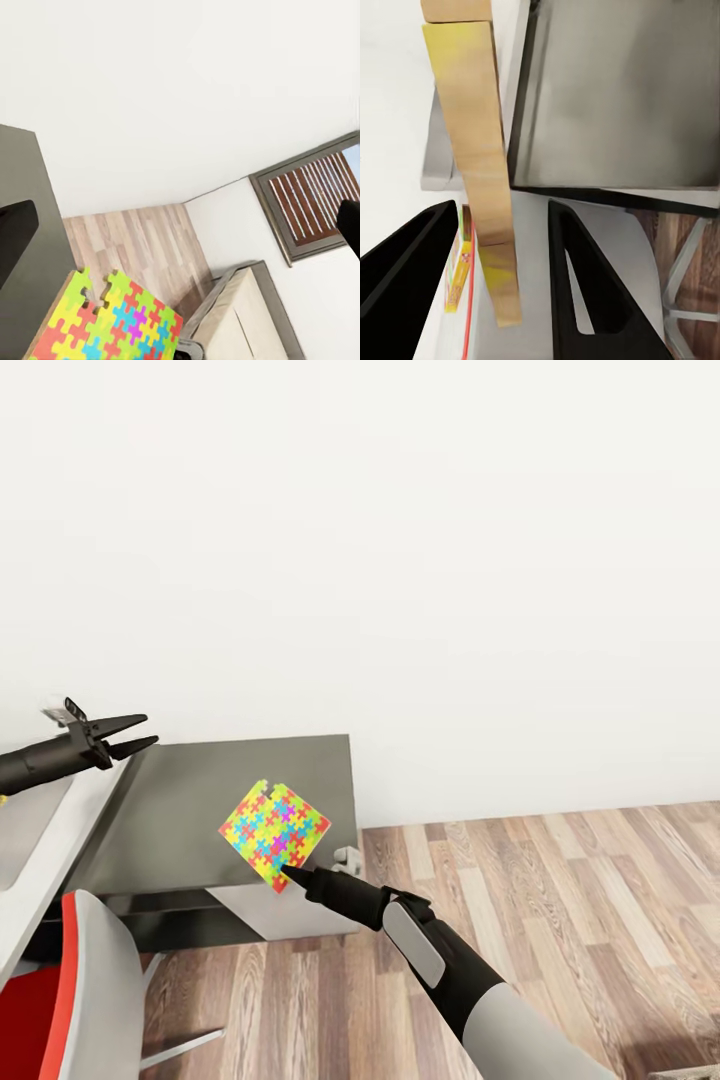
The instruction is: Put all the toys in the child's room - the three board games (two on the bed and one on the table), the two jigsaw puzzles on the table, and the tennis ball on the table - inside the toy box on the table in the child's room.
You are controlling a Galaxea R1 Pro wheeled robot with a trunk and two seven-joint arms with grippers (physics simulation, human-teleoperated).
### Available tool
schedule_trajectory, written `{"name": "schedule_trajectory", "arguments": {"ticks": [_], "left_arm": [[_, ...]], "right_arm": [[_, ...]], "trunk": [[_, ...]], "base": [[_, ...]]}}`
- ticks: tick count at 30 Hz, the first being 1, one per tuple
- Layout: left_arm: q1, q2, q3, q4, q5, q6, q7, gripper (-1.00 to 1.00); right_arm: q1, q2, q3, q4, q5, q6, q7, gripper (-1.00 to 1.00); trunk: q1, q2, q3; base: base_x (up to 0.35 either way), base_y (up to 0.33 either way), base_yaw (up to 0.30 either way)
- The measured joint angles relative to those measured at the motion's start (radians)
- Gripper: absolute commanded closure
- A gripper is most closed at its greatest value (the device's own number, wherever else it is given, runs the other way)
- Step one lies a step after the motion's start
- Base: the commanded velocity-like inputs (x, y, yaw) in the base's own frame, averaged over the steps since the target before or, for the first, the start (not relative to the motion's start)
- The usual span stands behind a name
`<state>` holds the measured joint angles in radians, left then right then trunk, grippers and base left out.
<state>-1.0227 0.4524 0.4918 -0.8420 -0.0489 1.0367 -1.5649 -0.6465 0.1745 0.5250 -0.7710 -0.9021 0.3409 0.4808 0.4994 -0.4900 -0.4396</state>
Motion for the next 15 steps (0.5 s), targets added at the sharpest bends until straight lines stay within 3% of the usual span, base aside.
{"name": "schedule_trajectory", "arguments": {"ticks": [9, 15], "left_arm": [[0.001, 0.014, 0.0, 0.0, 0.003, 0.0, 0.0, -1.0], [0.01, 0.054, 0.0, 0.0, 0.004, 0.0, 0.0, -1.0]], "right_arm": [[0.0, 0.0, 0.0, -0.013, 0.0, -0.004, 0.003, 1.0], [0.0, 0.0, 0.001, -0.019, 0.001, -0.005, 0.001, 1.0]], "trunk": [[-0.035, 0.063, 0.042], [-0.05, 0.092, 0.065]], "base": [[0.0, 0.0, -0.09], [0.0, 0.0, -0.098]]}}
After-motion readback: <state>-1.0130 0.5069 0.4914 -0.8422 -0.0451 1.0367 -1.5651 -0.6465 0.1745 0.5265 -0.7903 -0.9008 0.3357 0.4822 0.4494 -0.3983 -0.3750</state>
